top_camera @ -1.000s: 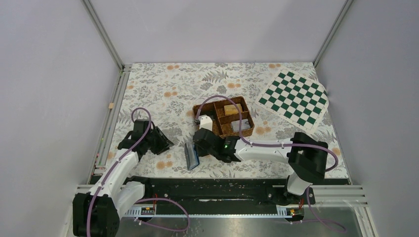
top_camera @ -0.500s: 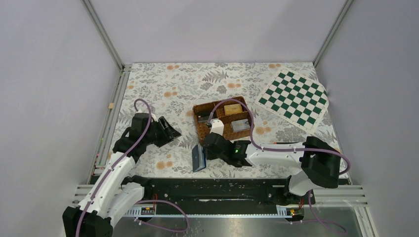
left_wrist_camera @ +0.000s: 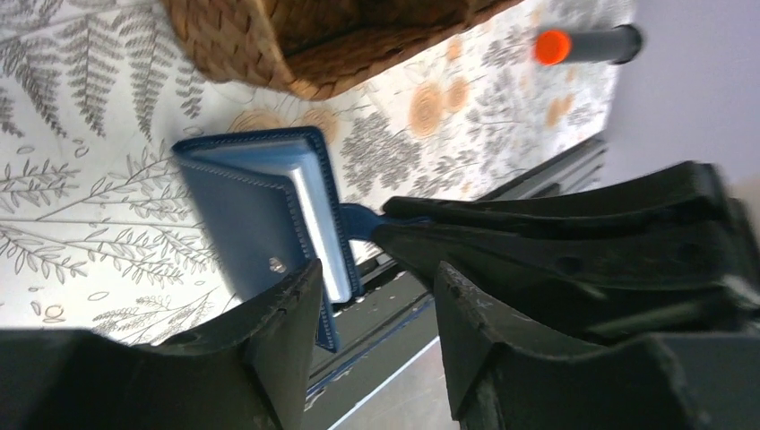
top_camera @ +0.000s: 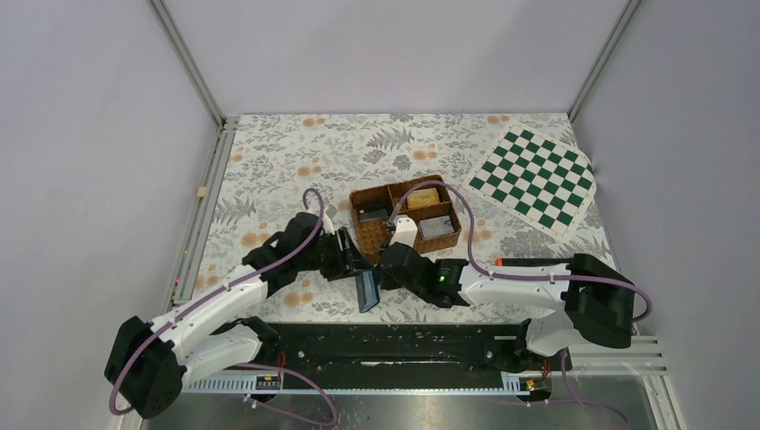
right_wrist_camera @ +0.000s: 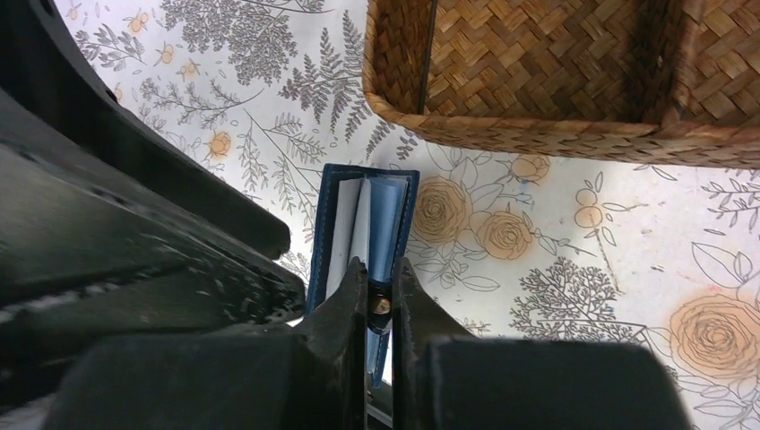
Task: Take the credit cards out of the card holder
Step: Open the card holder at the center of the board.
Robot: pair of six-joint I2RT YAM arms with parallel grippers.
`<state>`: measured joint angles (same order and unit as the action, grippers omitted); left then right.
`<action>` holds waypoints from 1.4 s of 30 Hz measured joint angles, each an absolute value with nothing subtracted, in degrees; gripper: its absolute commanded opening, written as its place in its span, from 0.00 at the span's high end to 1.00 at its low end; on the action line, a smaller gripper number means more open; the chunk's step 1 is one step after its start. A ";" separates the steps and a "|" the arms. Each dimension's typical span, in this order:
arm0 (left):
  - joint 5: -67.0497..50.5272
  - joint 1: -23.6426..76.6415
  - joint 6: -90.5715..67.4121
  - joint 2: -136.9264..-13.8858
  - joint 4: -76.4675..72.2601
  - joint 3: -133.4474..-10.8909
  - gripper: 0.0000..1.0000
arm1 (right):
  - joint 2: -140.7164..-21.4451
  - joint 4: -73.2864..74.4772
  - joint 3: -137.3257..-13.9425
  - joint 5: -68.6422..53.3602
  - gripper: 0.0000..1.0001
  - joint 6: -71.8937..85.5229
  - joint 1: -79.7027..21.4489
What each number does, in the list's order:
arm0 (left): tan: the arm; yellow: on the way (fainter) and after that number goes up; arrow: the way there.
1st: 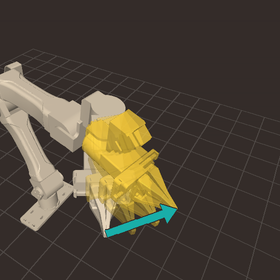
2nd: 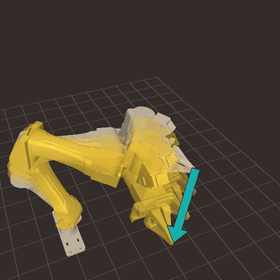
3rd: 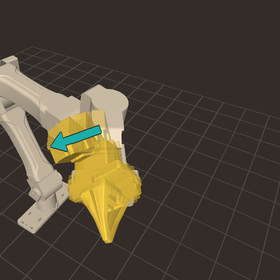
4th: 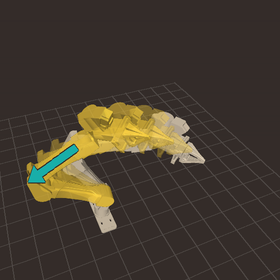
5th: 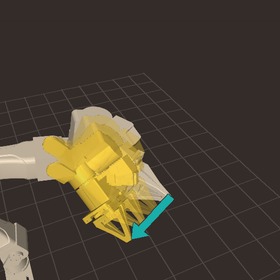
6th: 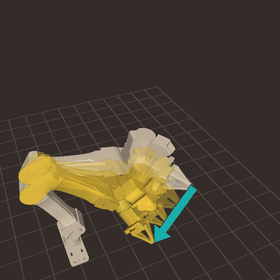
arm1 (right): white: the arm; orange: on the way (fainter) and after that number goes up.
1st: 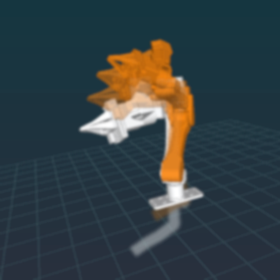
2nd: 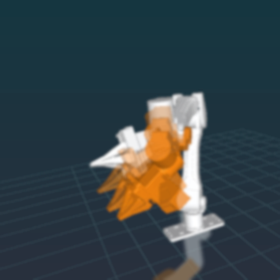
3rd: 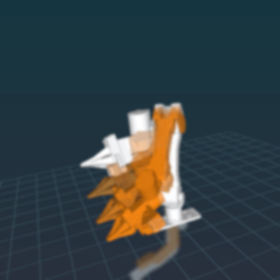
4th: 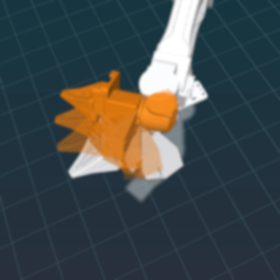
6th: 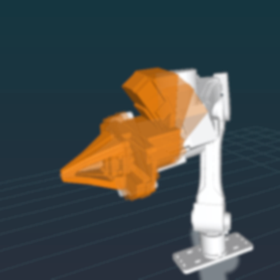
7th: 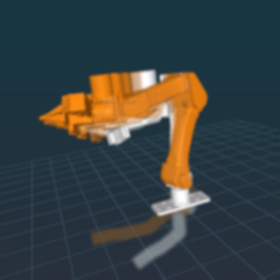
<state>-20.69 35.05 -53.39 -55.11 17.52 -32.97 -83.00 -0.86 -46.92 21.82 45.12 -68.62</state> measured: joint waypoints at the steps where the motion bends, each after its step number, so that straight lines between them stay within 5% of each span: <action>1: -19.18 36.36 -53.36 -56.18 18.70 -33.39 0.51 | -82.78 -0.89 -46.63 21.91 1.00 45.23 -68.62; 12: -7.55 41.93 -53.30 -58.24 28.01 -35.05 0.59 | -79.72 -1.21 -42.57 22.57 1.00 46.30 -68.62; 21: -5.10 43.99 -51.94 -56.77 28.95 -34.98 0.40 | -77.30 -2.07 -39.38 23.09 1.00 46.83 -68.62; 31: -4.10 50.50 -51.90 -60.80 23.70 -35.42 0.35 | -73.78 -2.59 -38.35 23.24 1.00 47.35 -68.62; 42: 0.23 52.53 -52.71 -64.53 24.05 -36.18 0.62 | -71.92 -3.25 -35.99 23.40 1.00 47.92 -68.62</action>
<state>0.23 52.53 -52.71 -64.53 24.05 -36.18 -71.92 -3.25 -35.99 23.40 47.92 -68.62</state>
